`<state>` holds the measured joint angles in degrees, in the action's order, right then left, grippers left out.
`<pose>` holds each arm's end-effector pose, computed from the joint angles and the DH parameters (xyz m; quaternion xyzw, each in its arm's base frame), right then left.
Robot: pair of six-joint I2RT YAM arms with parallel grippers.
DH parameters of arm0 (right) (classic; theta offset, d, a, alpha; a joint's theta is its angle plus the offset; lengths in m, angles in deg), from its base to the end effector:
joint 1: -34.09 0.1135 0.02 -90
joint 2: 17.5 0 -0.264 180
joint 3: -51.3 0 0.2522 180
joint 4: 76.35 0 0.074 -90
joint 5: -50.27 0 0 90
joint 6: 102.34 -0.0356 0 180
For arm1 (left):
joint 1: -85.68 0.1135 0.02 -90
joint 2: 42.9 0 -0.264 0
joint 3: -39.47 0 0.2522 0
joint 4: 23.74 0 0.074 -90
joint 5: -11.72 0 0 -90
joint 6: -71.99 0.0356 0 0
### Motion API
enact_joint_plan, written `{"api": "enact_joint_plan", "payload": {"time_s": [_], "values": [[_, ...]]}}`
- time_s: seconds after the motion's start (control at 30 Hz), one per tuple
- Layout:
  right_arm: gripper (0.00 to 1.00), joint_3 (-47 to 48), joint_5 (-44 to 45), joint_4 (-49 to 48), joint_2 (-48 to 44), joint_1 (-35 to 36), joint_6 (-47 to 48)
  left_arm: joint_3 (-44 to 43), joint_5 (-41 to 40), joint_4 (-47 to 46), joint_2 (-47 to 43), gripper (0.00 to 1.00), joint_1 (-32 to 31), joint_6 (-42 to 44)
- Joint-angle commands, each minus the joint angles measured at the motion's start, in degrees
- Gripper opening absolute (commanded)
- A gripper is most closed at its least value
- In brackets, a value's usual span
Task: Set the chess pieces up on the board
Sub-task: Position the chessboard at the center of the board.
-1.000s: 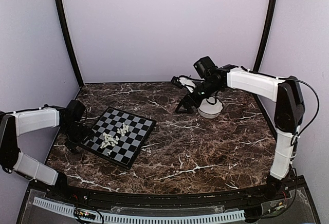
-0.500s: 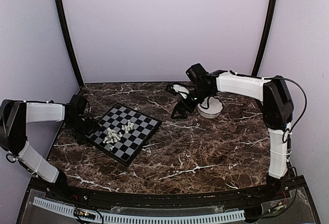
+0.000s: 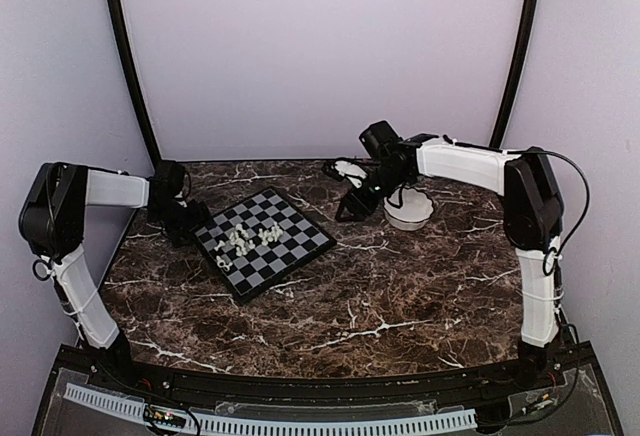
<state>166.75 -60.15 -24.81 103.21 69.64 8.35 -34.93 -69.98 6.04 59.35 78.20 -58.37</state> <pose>0.3709 0.2803 0.2275 -0.4892 0.8080 0.2048 0.2568 0.3538 -0.0516 0.1614 -0.2517 0.9244 -0.1763 0.2260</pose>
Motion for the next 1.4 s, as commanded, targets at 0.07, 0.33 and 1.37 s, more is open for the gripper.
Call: {"api": "enact_joint_plan", "payload": {"time_s": [0.07,0.33,1.37], "values": [[0.57,2.4,-5.1,0.7,4.5,-1.0,-1.2,-4.3,6.9,-2.8,6.0,0.79,-0.2,2.7],[0.56,2.8,-4.7,0.8,5.1,-1.0,-0.7,-15.9,-2.3,11.3,8.1,0.77,-1.4,2.6],[0.74,-0.7,-4.5,5.6,3.0,-0.9,6.9,-31.5,11.7,-0.8,22.8,0.79,-1.7,13.1]]}}
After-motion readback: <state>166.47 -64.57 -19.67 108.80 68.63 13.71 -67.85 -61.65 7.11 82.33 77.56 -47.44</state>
